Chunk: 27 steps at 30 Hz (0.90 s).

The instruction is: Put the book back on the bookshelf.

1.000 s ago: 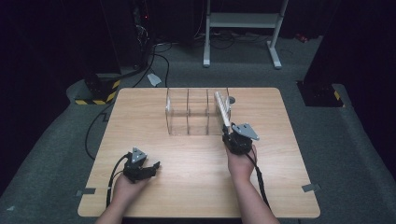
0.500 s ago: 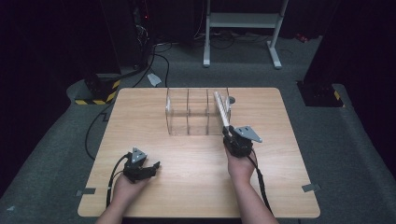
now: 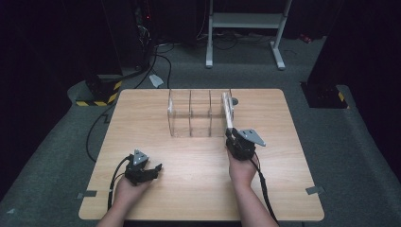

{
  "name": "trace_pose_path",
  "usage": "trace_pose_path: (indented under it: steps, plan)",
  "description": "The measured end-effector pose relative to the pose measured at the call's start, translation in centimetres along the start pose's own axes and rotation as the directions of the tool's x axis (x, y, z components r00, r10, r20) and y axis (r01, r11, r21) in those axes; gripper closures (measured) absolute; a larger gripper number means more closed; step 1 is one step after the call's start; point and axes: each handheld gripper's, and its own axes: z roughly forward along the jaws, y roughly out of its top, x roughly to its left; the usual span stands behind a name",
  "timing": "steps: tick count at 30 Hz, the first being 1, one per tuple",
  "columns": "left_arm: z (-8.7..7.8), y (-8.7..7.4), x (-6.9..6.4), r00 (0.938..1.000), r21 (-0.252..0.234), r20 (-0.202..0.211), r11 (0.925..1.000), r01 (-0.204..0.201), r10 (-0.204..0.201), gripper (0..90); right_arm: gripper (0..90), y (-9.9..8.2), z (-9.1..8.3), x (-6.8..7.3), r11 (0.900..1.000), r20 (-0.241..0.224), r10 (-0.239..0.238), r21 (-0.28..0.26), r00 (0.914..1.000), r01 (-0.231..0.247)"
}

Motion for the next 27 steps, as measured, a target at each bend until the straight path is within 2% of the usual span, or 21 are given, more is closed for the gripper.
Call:
trace_pose_path:
  steps: [6, 8, 13, 18, 22, 27]
  plan:
    - [0.0, 0.0, 0.0, 1.0, 0.0, 0.0, 1.0, 0.0, 0.0, 32.6, 70.4, 0.0, 0.0, -0.1, 0.9997, -0.005, 0.023, 0.002, 0.9997, -0.023]
    - [0.0, 0.0, 0.0, 1.0, 0.0, 0.0, 1.0, 0.0, 0.0, 32.5, 67.5, 0.0, -0.1, -0.2, 0.9996, -0.023, 0.027, 0.001, 0.9994, -0.027]
    - [0.0, 0.0, 0.0, 1.0, 0.0, 0.001, 1.0, 0.003, -0.003, 32.5, 63.2, 0.1, -0.5, -0.4, 0.9999, -0.051, -0.01, -0.005, 0.9986, 0.01]
    - [0.0, 0.0, 0.0, 1.0, 0.0, 0.0, 1.0, 0.0, 0.0, 32.5, 63.9, 0.2, -1.5, -0.7, 0.9984, -0.061, -0.054, -0.023, 0.9967, 0.053]
    - [0.0, 0.0, 0.0, 1.0, 0.0, 0.0, 1.0, 0.0, 0.0, 32.6, 69.4, 0.2, -1.9, -0.7, 0.9946, -0.047, -0.103, -0.024, 0.9936, 0.102]
    - [0.0, 0.0, 0.0, 1.0, 0.001, 0.001, 1.0, 0.005, -0.005, 32.8, 71.7, 0.2, -1.4, -0.9, 0.993, -0.028, -0.118, 0.0, 0.9926, 0.118]
